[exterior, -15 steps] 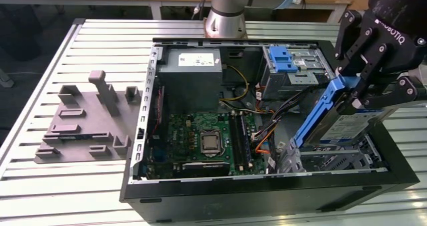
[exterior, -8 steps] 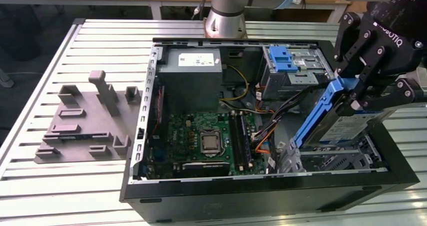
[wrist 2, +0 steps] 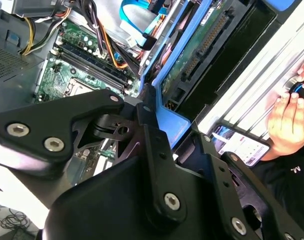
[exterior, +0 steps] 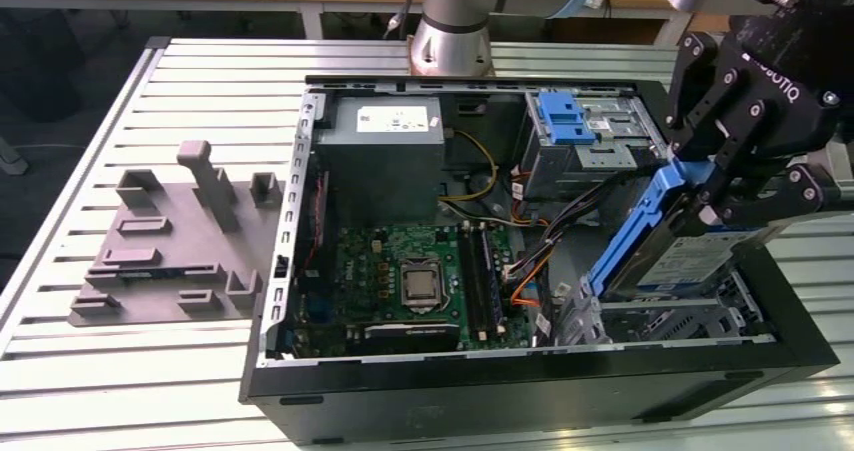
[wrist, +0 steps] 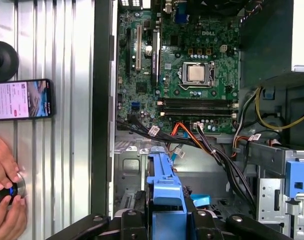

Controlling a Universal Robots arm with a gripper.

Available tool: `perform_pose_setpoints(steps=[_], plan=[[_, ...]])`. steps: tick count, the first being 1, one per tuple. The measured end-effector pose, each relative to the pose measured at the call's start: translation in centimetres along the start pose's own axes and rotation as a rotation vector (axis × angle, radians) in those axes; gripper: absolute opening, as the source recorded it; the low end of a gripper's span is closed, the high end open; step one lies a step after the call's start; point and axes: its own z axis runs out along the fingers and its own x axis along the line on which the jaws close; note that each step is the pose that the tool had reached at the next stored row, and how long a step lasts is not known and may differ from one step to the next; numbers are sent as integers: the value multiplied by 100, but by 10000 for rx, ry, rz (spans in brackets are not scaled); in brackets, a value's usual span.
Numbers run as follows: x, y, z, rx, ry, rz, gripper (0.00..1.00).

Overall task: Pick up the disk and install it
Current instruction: 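Insert the disk into the insertion slot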

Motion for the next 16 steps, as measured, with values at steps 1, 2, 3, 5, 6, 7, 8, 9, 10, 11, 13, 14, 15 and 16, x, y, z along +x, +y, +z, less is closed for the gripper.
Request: perform_pose_setpoints(steps=[1,2,3,5,6,7,8,9,10,11,13,14,15,16], plan=[[0,-2,8,0,1,0,36],[0,-4,16,0,1,0,36],[0,-6,25,0,-1,0,36],[1,-10,39,0,0,0,36],[1,-12,46,0,0,0,36],[1,-15,53,0,0,0,36],[1,-17,60,0,0,0,36],[1,-19,67,0,1,0,36],[1,-22,74,0,1,0,36],[1,-25,82,0,0,0,36],[2,-35,108,0,1,0,36],[2,-35,108,0,2,0,36],[2,-35,109,0,2,1,36],[2,-35,109,0,1,0,36]])
